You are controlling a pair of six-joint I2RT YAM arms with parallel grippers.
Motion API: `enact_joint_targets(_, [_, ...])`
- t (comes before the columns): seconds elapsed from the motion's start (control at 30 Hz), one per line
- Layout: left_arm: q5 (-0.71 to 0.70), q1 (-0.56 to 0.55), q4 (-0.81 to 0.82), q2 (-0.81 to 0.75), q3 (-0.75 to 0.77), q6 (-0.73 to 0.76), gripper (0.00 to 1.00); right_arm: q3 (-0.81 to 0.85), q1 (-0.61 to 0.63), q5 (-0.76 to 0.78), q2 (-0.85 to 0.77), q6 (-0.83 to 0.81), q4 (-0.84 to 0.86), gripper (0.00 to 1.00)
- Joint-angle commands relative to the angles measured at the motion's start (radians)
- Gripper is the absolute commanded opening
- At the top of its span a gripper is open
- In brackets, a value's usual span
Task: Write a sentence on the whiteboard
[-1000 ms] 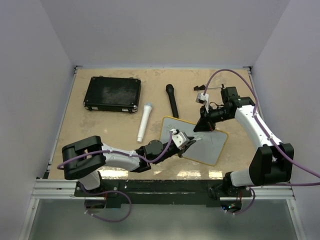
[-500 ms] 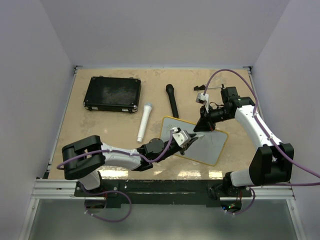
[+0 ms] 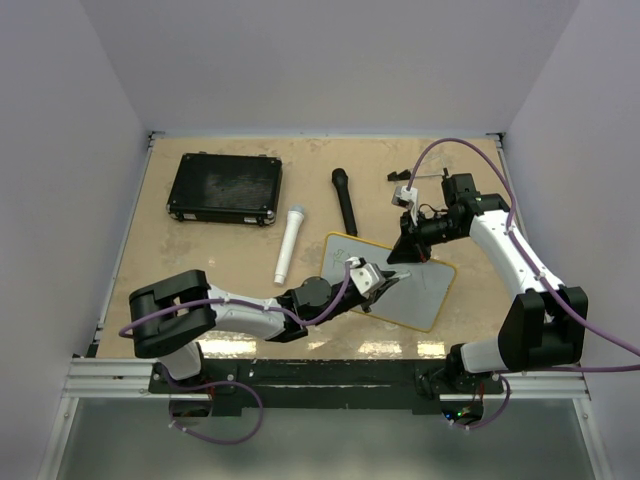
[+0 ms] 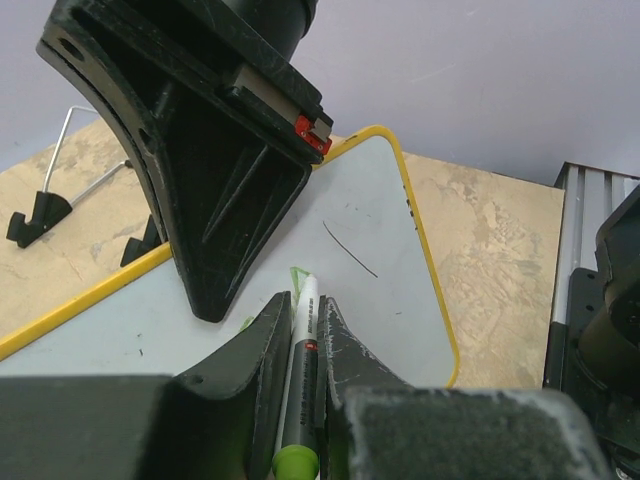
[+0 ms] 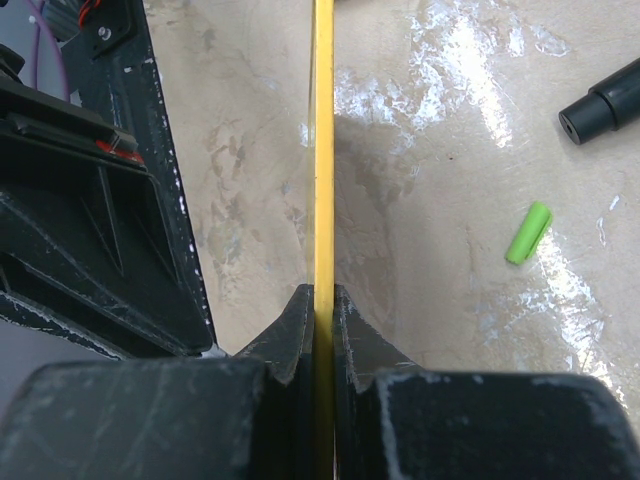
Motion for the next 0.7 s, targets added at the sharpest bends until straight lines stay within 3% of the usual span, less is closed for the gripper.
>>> enact_joint_targets(0.0, [-0.003, 0.007, 0.008, 0.011, 0.026, -0.003, 0.00, -0.004, -0.002, -0.038, -0.027, -0.048, 0.022, 0.00])
enact_joint_targets(0.67, [0.033, 0.006, 0.013, -0.012, -0.031, -0.086, 0.00, -0.004, 0.000, -0.036, -0.028, -0.048, 0.022, 0.00])
